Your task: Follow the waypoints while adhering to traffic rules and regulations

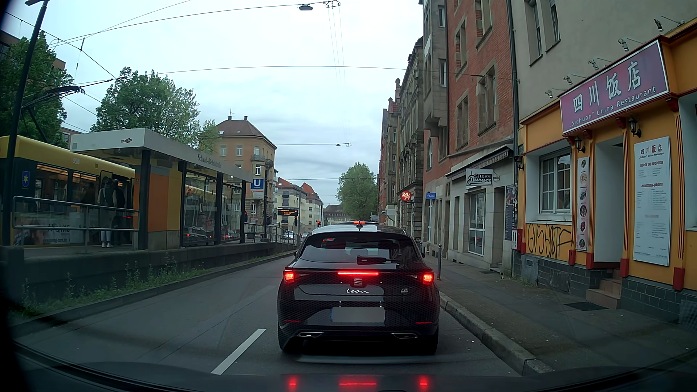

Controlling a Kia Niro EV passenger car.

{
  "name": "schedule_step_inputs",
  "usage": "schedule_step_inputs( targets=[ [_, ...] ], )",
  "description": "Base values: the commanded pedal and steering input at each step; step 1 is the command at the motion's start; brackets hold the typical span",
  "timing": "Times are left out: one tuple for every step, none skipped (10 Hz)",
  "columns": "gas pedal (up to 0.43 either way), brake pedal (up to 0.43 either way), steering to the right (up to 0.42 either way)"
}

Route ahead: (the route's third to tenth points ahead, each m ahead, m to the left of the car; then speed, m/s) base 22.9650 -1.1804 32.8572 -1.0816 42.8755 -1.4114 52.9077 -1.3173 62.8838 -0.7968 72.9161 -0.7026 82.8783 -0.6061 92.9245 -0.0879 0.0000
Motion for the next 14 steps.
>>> schedule_step_inputs(
  targets=[
    [0.000,0.305,-0.037],
    [0.000,0.299,-0.037],
    [0.000,0.305,-0.036],
    [0.000,0.305,-0.037],
    [0.000,0.305,-0.037],
    [0.000,0.305,-0.037],
    [0.000,0.305,-0.037],
    [0.000,0.305,-0.037],
    [0.000,0.305,-0.037],
    [0.000,0.305,-0.037],
    [0.000,0.305,-0.037],
    [0.000,0.305,-0.037],
    [0.000,0.305,-0.037],
    [0.000,0.305,-0.036]
  ],
)
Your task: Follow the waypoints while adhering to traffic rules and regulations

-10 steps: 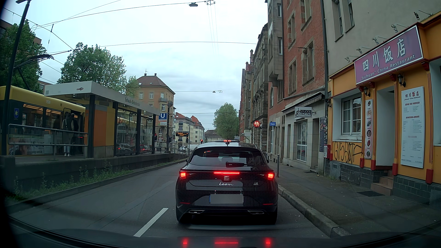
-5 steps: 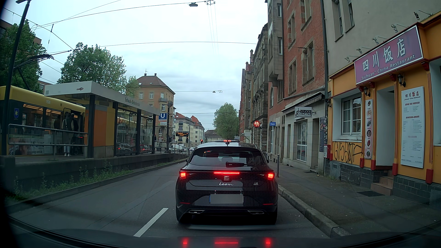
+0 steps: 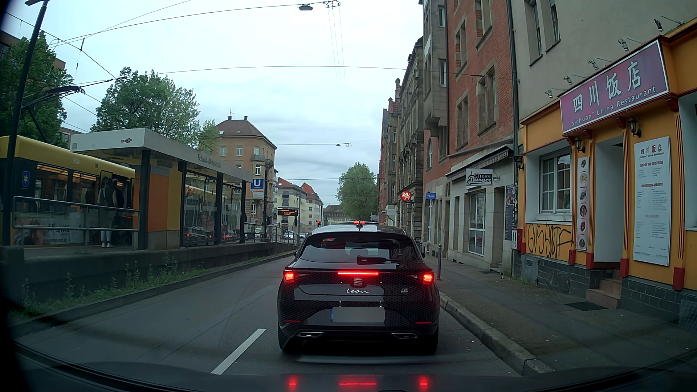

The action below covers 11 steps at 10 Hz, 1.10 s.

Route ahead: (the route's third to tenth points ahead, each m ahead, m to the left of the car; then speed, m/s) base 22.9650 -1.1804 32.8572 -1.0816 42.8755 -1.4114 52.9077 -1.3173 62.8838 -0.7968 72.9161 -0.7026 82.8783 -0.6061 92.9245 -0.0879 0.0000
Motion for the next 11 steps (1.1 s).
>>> schedule_step_inputs(
  targets=[
    [0.000,0.305,-0.036],
    [0.000,0.305,-0.037],
    [0.000,0.305,-0.037],
    [0.000,0.305,-0.036],
    [0.000,0.305,-0.037],
    [0.000,0.305,-0.037],
    [0.000,0.305,-0.036],
    [0.000,0.305,-0.037],
    [0.000,0.305,-0.037],
    [0.000,0.305,-0.037],
    [0.000,0.305,-0.037]
  ],
)
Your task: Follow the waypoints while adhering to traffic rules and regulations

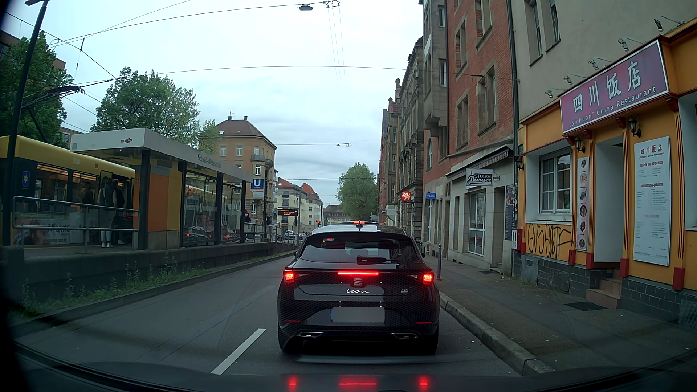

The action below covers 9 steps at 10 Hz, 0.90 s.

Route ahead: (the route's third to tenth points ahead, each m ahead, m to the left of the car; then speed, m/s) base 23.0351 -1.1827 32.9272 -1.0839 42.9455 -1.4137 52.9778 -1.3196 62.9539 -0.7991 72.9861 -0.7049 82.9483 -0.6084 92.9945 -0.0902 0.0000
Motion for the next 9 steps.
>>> schedule_step_inputs(
  targets=[
    [0.000,0.305,-0.037],
    [0.000,0.305,-0.037],
    [0.000,0.305,-0.037],
    [0.000,0.305,-0.037],
    [0.000,0.305,-0.037],
    [0.000,0.305,-0.037],
    [0.000,0.305,-0.037],
    [0.000,0.305,-0.036],
    [0.000,0.311,-0.037]
  ],
)
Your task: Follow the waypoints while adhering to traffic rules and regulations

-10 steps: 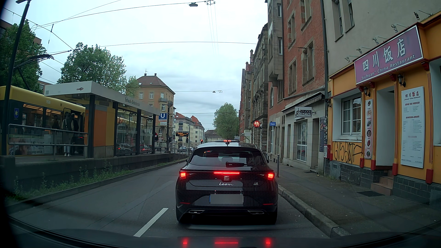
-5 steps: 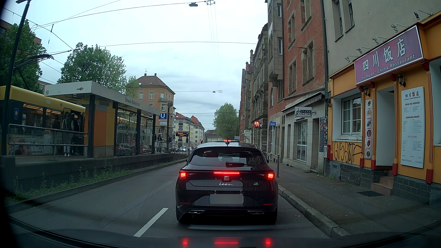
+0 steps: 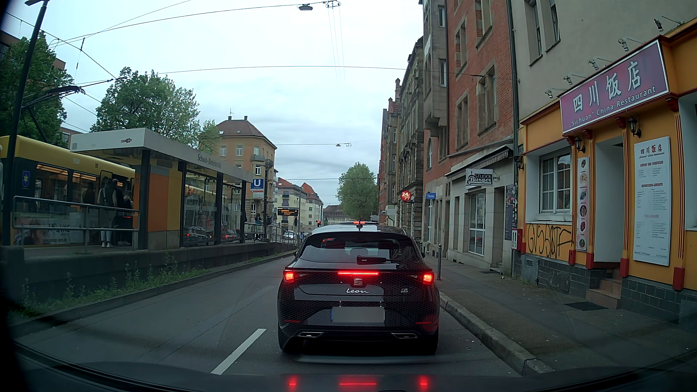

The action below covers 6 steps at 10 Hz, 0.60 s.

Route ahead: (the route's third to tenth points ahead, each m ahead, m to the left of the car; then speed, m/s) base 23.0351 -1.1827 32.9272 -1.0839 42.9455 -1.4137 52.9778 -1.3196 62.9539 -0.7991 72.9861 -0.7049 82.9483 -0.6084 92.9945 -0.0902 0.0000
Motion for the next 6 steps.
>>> schedule_step_inputs(
  targets=[
    [0.000,0.305,-0.037],
    [0.000,0.305,-0.036],
    [0.000,0.305,-0.036],
    [0.000,0.305,-0.037],
    [0.000,0.305,-0.037],
    [0.000,0.305,-0.036]
  ],
)
